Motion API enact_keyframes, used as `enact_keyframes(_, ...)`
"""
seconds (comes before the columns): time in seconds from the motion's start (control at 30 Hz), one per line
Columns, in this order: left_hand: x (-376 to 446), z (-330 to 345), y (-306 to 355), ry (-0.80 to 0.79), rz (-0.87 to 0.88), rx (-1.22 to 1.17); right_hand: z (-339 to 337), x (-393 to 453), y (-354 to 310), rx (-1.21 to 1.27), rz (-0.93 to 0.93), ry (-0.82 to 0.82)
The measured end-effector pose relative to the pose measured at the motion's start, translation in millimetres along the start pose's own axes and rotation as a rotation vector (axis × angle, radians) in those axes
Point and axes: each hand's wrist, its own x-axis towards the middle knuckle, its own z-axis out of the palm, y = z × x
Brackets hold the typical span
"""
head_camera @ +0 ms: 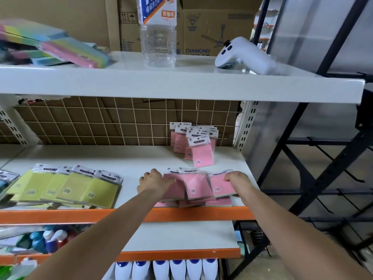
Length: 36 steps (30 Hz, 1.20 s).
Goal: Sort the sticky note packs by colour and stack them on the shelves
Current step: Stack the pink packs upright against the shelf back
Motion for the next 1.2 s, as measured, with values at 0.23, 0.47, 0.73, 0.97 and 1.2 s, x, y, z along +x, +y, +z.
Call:
enact_keyframes(0.23,-3,2,13,0.021,-0.006,-0.006,-2,4,5,-0.332,-0.026,-0.021)
enact_keyframes(0.47,13,3,14,0.002,0.025,-0.028,-2,5,-4,-0.468,0.020,-0.045)
enact_keyframes(0.73,42,-2,36,-0.009,0.062,-0.090,10,18,-26,-0.398,-0.052,-0.017)
enact_keyframes(0.97,64,0,77,-0.120,0.106,-0.144,27,36,-46,-0.369,-0.099,0.021)
enact_keyframes(1.2,79,18,92,-0.291,0.167,-0.356,41,60,-46,-0.236,-0.129,0.011)
